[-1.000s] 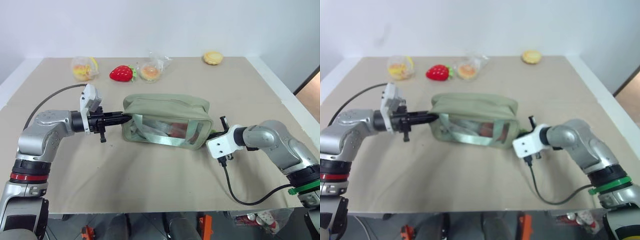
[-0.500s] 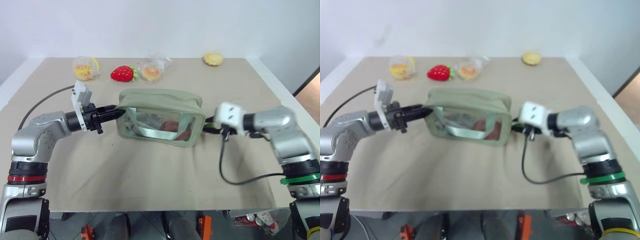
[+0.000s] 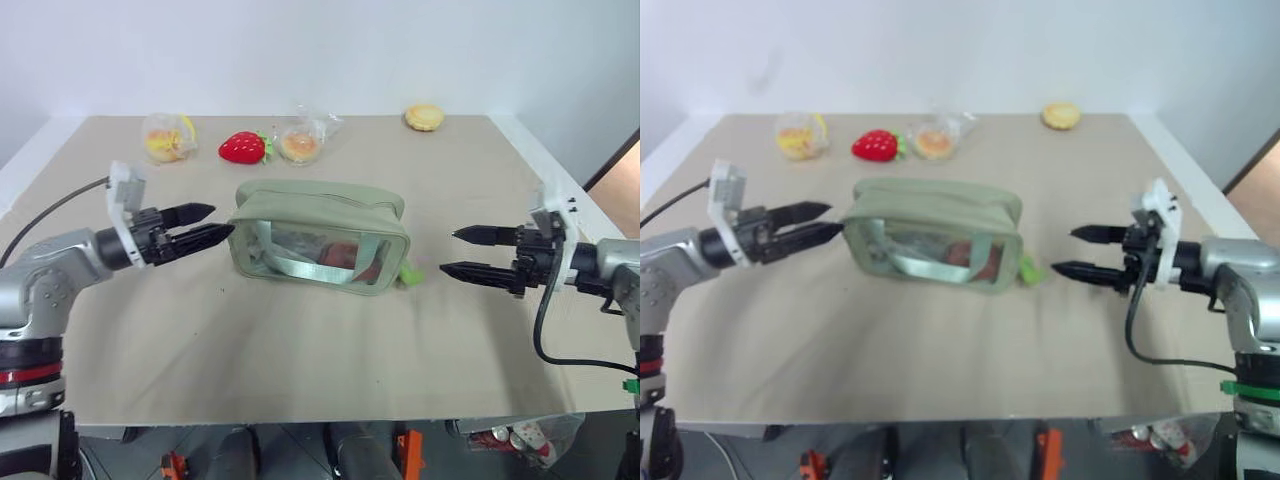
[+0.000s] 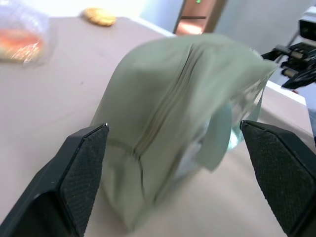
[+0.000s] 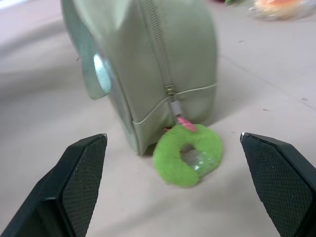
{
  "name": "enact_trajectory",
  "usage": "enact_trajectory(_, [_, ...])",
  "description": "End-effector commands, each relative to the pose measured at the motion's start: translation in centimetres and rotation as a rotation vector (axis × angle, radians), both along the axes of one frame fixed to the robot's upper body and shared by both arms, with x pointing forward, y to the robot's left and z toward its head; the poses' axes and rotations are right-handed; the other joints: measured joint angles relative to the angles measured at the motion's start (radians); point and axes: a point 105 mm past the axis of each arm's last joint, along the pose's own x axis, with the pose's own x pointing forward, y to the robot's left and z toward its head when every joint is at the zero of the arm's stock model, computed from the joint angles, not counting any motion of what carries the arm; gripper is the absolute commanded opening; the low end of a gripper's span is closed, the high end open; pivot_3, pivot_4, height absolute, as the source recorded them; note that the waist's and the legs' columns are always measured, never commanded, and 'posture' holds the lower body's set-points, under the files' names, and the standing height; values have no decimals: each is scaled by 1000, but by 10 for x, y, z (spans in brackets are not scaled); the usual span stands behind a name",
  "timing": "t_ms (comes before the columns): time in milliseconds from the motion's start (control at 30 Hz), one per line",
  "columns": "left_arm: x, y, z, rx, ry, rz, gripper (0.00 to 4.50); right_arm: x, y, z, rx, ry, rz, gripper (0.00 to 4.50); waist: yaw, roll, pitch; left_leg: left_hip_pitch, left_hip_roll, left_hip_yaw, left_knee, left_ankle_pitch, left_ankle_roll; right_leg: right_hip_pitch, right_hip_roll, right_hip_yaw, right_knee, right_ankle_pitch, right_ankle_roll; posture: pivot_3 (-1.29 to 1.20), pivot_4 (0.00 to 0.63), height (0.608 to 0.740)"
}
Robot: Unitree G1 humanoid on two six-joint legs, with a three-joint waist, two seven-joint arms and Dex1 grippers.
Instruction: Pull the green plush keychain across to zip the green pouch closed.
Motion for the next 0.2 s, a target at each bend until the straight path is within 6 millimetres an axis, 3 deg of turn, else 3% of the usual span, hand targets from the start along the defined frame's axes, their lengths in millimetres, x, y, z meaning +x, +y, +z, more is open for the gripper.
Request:
enact_trajectory(33, [-10, 26, 2, -32, -3, 111, 4483, -8, -8, 14, 55, -69, -77, 4500, 1, 0, 0, 0, 0, 0, 0, 0, 0, 0, 0, 0, 0, 0, 0, 0, 150, 740])
enact_trajectory(200, [-16, 37, -25, -67, 78, 188, 4483, -9, -12, 12, 124, -90, -150, 4500, 3, -1, 0, 0, -1, 1, 1, 0, 0, 0, -1, 1, 0, 0, 1, 0, 150, 740])
